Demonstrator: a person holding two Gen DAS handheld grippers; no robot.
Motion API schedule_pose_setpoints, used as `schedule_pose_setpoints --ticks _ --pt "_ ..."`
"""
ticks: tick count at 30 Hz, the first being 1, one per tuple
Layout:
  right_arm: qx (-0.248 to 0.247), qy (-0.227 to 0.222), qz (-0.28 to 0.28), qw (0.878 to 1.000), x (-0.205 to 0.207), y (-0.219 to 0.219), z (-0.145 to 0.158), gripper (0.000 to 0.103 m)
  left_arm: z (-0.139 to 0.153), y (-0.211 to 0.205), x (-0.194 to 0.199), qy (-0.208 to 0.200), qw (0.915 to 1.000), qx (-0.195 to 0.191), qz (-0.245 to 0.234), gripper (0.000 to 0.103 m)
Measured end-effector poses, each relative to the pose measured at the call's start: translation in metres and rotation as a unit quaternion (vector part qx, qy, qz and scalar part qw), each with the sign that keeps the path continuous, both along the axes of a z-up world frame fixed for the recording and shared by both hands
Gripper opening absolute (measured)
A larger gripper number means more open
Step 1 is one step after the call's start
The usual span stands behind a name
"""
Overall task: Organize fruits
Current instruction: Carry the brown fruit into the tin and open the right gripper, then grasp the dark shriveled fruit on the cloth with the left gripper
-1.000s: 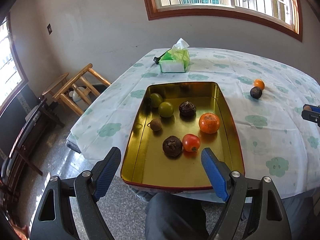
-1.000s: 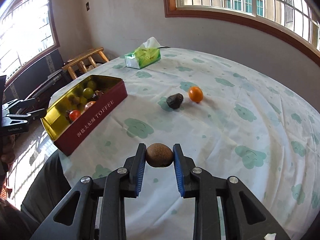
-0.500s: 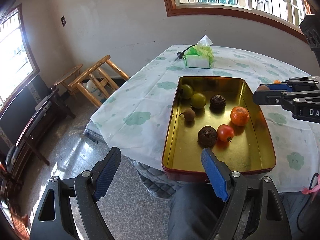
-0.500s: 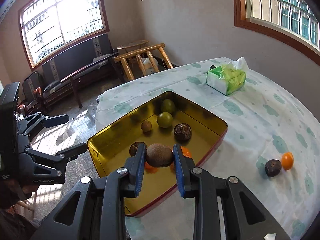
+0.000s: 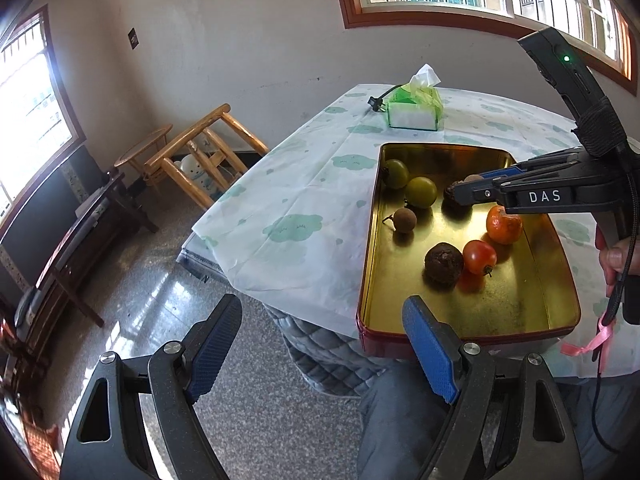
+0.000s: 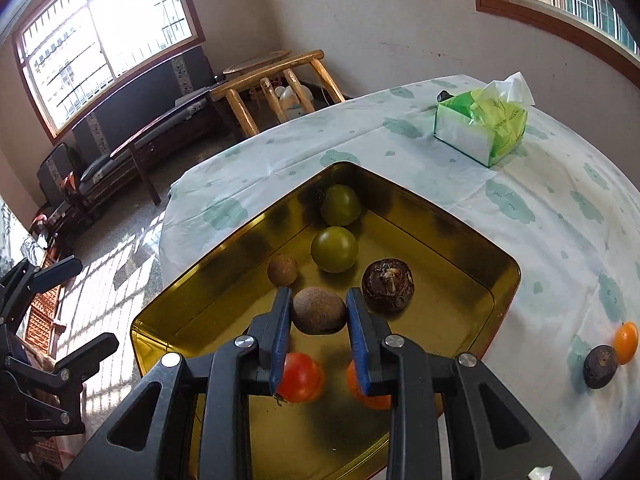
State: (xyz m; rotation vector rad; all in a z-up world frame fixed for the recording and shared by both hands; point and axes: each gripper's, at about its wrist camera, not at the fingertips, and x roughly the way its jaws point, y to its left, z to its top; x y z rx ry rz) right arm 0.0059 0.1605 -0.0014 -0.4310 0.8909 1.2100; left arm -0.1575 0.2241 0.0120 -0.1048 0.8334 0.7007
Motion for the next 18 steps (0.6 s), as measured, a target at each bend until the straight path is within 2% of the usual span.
schedule_pose_setpoints --ticks 3,5,7,9,13,15,18 --pt "-0.003 0.008 -0.004 1.0 0.003 0.009 -0.004 0.026 -0.001 0.002 -0.002 0.001 1.0 0.0 0.001 0.083" --pt "0.012 0.011 -0.009 1.0 0.004 0.009 -0.001 0.028 -0.002 0.004 -0.003 0.001 1.0 0.0 0.003 0.083" --pt "0.039 0.018 -0.015 0.999 0.005 0.006 0.008 0.036 -0.002 0.006 -0.004 0.003 1.0 -0.002 0.005 0.083" --pt "0.062 0.004 -0.028 0.998 0.005 0.0 0.019 0.054 -0.003 0.007 -0.005 0.004 1.0 -0.002 0.007 0.083" --pt "0.099 -0.028 -0.053 0.993 0.007 -0.026 0.045 0.072 -0.003 0.008 -0.005 0.006 0.9999 -0.006 0.007 0.083" --pt "0.102 -0.062 -0.073 0.99 0.006 -0.046 0.054 0.095 -0.002 0.007 -0.004 0.006 1.0 -0.005 0.006 0.083" --pt "0.096 -0.099 -0.114 0.984 0.011 -0.086 0.056 0.102 0.001 0.001 -0.002 0.005 1.0 0.002 -0.001 0.083"
